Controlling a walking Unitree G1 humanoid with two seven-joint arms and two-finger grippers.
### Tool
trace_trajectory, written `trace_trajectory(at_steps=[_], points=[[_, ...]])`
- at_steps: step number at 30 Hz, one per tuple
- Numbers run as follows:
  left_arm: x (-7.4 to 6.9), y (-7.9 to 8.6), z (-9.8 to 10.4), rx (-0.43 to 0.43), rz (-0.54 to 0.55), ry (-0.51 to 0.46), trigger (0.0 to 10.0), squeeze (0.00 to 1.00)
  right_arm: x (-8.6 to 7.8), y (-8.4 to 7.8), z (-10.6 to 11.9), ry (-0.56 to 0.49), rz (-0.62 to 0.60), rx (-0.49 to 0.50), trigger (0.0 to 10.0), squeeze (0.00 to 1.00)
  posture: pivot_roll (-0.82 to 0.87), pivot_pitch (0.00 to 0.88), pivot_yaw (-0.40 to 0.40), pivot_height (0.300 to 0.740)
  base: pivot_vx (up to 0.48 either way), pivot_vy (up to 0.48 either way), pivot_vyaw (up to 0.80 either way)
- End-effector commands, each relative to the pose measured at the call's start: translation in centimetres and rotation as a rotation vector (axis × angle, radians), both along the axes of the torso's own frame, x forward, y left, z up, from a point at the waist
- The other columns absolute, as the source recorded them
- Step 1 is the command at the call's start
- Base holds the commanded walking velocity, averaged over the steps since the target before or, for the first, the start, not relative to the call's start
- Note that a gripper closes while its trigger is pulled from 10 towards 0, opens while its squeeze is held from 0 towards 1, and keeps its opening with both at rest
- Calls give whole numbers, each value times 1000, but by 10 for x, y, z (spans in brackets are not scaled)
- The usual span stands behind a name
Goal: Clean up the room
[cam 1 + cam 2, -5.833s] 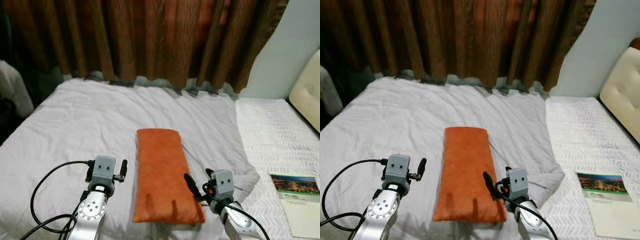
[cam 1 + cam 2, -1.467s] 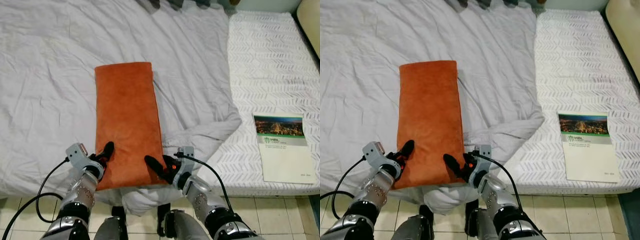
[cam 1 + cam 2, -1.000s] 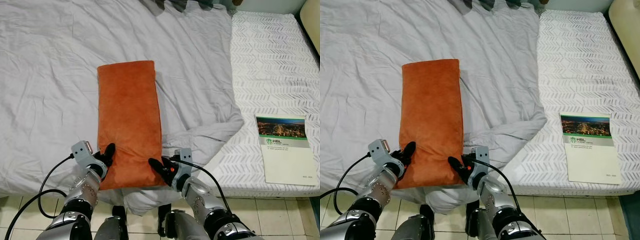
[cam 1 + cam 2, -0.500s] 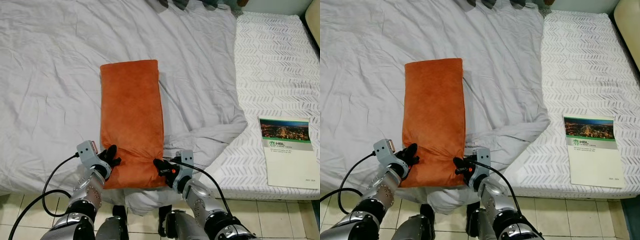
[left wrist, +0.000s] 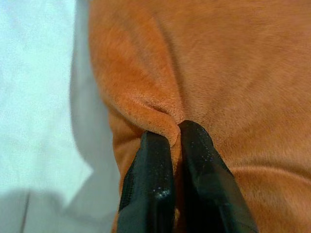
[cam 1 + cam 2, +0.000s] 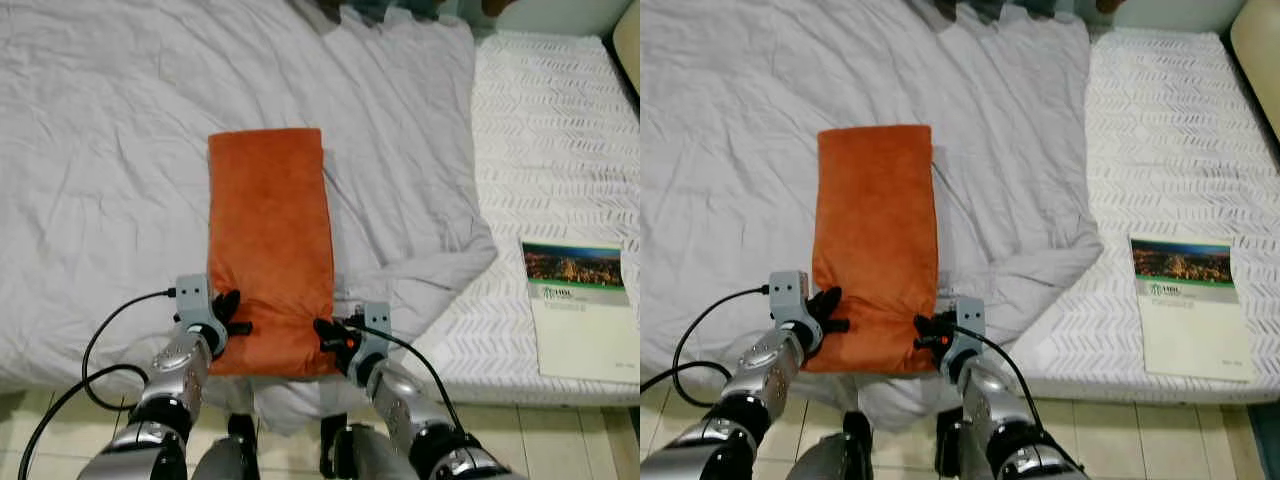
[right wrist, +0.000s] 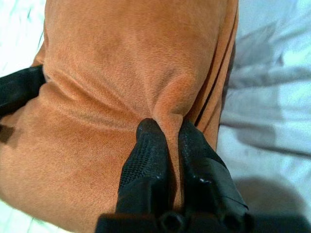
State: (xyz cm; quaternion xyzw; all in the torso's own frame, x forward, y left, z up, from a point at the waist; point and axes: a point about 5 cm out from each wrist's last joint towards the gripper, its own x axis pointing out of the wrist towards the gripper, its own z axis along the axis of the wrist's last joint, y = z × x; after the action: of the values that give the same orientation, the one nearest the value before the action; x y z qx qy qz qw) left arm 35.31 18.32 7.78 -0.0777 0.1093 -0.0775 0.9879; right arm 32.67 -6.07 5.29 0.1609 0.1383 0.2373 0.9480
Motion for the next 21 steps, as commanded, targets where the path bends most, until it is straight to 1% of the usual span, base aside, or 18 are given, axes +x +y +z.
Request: trace_trajectory(at_steps=[1,2,3,4,5,6,7,8,9,10,11,13,16,17,18,21], points=[[-4,1,-4,57,-39,9,0,0,-3,-17,-10,36,-74,-23,0,0,-5,309,-116,740,0,0,0],[1,6,7,96,-44,-40,0,0,2,-20,-2,-3,-86,-2,0,0,5,264,-107,740,0,0,0],[3,9,16,105,-43,-73,0,0,6,-22,5,-35,-93,10,0,0,11,235,-101,740,0,0,0],[3,9,16,105,-43,-73,0,0,6,-22,5,-35,-93,10,0,0,11,235,-101,740,0,0,0],[9,14,31,130,-37,-128,0,0,13,-25,17,-88,-115,32,0,0,27,167,-90,740,0,0,0],[12,16,40,142,-35,-161,0,0,17,-27,25,-124,-130,41,0,0,35,134,-85,740,0,0,0],[15,18,47,149,-33,-184,0,0,20,-28,32,-155,-141,48,0,0,35,134,-85,740,0,0,0],[15,18,47,149,-33,-184,0,0,20,-28,32,-155,-141,48,0,0,35,134,-85,740,0,0,0],[19,22,63,162,-27,-233,0,0,27,-29,50,-229,-151,56,0,0,46,69,-73,740,0,0,0],[19,22,63,162,-27,-233,0,0,27,-29,50,-229,-151,56,0,0,46,69,-73,740,0,0,0],[24,24,77,185,-16,-276,0,0,33,-32,67,-312,-160,36,0,0,48,41,-70,740,0,0,0],[27,23,85,204,-10,-299,0,0,37,-36,77,-357,-187,24,0,0,51,6,-65,740,0,0,0],[29,23,90,217,-11,-312,0,0,39,-40,84,-378,-208,26,0,0,51,6,-65,740,0,0,0],[30,20,94,213,-23,-326,0,0,40,-44,89,-401,-226,25,0,0,50,0,-58,740,0,0,0],[29,17,98,227,-33,-350,0,0,39,-51,94,-438,-250,3,0,0,48,0,-54,740,0,0,0],[24,5,103,268,-92,-408,0,0,31,-69,101,-519,-318,-56,0,0,53,0,-53,740,0,0,0]])
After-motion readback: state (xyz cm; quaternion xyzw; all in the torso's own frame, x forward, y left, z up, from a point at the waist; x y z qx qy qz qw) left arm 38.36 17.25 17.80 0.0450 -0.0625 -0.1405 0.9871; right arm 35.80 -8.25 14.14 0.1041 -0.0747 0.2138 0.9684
